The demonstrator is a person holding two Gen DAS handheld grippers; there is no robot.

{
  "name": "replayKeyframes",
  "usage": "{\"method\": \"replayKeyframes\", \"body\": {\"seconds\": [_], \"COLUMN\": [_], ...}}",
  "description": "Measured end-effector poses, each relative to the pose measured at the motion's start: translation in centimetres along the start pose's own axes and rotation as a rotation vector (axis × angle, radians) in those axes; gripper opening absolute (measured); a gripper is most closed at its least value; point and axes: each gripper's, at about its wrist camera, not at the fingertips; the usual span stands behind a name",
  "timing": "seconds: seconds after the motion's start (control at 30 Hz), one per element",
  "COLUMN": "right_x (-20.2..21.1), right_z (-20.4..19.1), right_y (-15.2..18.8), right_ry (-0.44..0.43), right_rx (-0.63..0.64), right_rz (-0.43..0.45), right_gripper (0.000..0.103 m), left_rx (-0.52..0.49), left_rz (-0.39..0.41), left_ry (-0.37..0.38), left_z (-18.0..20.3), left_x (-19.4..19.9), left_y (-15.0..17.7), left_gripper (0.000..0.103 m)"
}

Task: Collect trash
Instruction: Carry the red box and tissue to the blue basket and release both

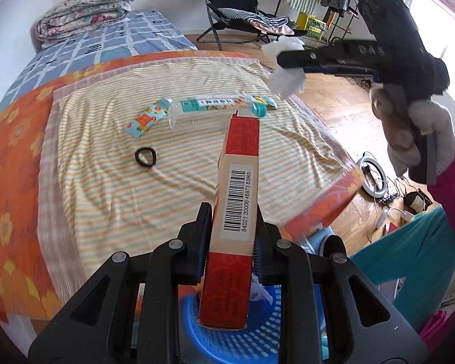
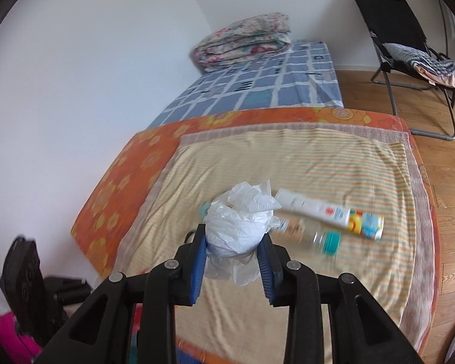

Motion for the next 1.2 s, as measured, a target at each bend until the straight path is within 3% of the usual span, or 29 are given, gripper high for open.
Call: {"method": "replayKeyframes", "body": {"seconds": [0.43,0.77,1.2], "right_x": [3.2,1.3,-2.5], "right_z": [-6.8,-6.5,-5.8], "right_y": [10.3,16.8,22.7], "right_ry": [-0.016,-0.02,-0.008], "right_rx": [0.126,0.089,0.09], "right_rz": [-0.081,-0.192,-0.327], "right_gripper": [0.032,0.032,0.034], "left_rx": [0.016,0.044,0.002], "left_rz": [-0.054,-0.134,-0.211], "left_ry": [0.018,0.006,-0.004], "left_z": [2.8,3.2,4.4], "left_x": [1.7,-0.5,-3.2], "left_y": [7.5,11.6,13.5], "left_gripper": [0.024,0.024,0.024]}}
Point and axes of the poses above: each gripper's, at about its wrist camera, not at the fingertips, and x roughly against the way its jaws point, z to its right, y to its underside, and after that the axes turned 9 degrees about -y, right-handed
